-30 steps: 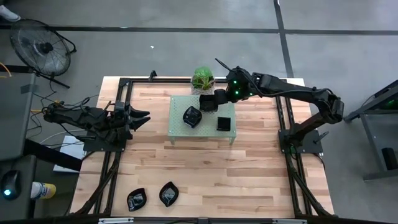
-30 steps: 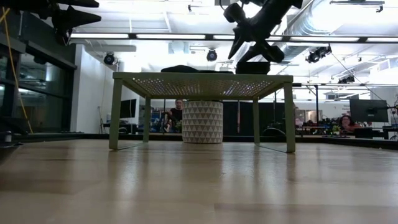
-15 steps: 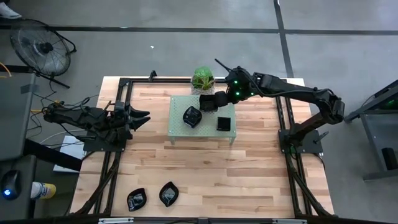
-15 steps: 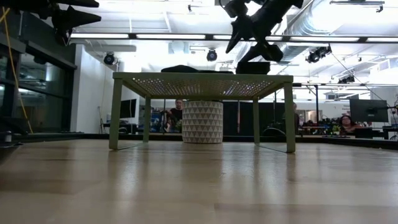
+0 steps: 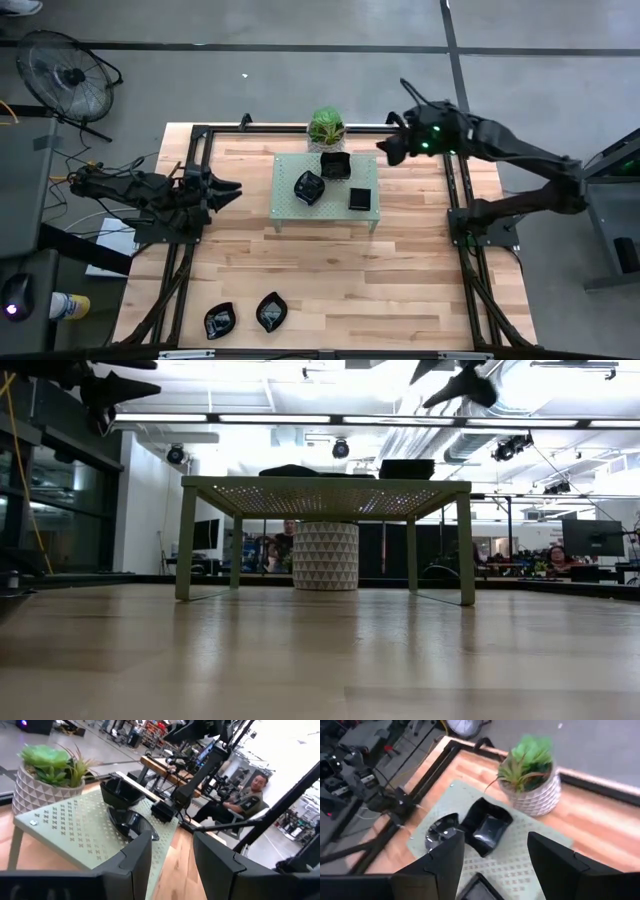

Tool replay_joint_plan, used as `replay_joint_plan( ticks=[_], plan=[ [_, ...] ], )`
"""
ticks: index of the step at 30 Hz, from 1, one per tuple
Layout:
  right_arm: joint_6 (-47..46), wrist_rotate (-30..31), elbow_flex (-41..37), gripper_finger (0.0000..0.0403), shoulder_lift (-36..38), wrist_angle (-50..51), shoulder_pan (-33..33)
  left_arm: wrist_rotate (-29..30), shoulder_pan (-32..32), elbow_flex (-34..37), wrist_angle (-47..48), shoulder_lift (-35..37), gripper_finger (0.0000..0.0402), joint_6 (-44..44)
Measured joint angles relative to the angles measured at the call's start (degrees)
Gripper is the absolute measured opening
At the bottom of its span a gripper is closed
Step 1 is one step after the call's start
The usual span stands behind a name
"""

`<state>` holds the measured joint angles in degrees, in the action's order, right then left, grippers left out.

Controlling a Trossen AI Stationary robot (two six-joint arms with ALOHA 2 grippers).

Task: Pick & Place Mini shaped plates
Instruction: Stack the black leaf plate on the other black leaf plate on the shelf

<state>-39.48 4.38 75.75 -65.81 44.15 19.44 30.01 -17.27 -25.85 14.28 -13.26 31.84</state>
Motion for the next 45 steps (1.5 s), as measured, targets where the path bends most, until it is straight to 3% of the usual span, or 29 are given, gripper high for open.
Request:
replay_joint_plan(
  ticks=[10, 21, 26, 37, 45],
  plan=[
    [2.1, 7.9, -0.7, 0.0213, 7.9, 6.3, -8.8, -2.5, 0.0, 0.0, 0.0, -3.5, 0.0143, 3.1],
    [-4.2, 15.0, -10.3, 0.0211, 14.6, 3.6, -25.3, -7.3, -2.1, 0.0, -8.9, -18.7, 0.0143, 11.7],
    [-7.1, 18.6, -13.3, 0.0212, 16.7, 1.0, -32.7, -2.9, -9.0, -0.1, -13.1, -25.2, 0.0143, 15.9],
    [-7.5, 19.5, -19.1, 0.0209, 16.6, -6.1, -42.8, 15.1, -27.4, -0.1, -17.4, -36.6, 0.0143, 34.8],
    [-5.5, 20.5, -24.9, 0.0209, 16.6, -16.4, -47.0, 15.6, -32.1, -7.1, -16.0, -46.4, 0.0143, 42.3]
  ],
)
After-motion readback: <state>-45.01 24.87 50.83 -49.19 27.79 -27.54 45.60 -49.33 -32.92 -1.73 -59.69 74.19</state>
